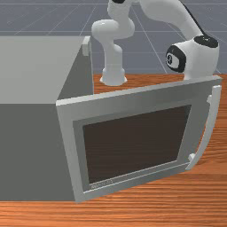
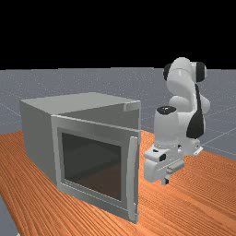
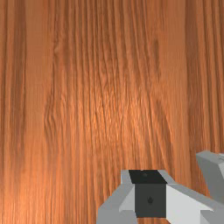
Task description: Close the microwave
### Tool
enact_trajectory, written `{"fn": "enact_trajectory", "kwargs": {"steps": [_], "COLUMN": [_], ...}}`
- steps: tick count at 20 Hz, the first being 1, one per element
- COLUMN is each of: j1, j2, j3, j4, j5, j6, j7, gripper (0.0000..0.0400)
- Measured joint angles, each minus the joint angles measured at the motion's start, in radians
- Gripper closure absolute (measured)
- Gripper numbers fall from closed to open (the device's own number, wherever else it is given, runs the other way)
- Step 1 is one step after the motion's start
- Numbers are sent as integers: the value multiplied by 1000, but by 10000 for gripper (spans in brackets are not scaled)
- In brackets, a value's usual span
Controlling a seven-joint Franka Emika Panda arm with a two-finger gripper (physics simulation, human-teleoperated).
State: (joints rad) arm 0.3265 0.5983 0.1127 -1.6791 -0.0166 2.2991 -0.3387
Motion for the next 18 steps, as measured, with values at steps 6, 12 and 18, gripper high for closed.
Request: {"fn": "enact_trajectory", "kwargs": {"steps": [6, 12, 18], "j1": [84, 87, 76], "j2": [66, 72, 224], "j3": [-28, -11, -17], "j4": [120, 133, 408], "j5": [-29, -49, -42], "j6": [-63, -78, -216], "j7": [167, 89, 64], "gripper": [400, 400, 400]}}
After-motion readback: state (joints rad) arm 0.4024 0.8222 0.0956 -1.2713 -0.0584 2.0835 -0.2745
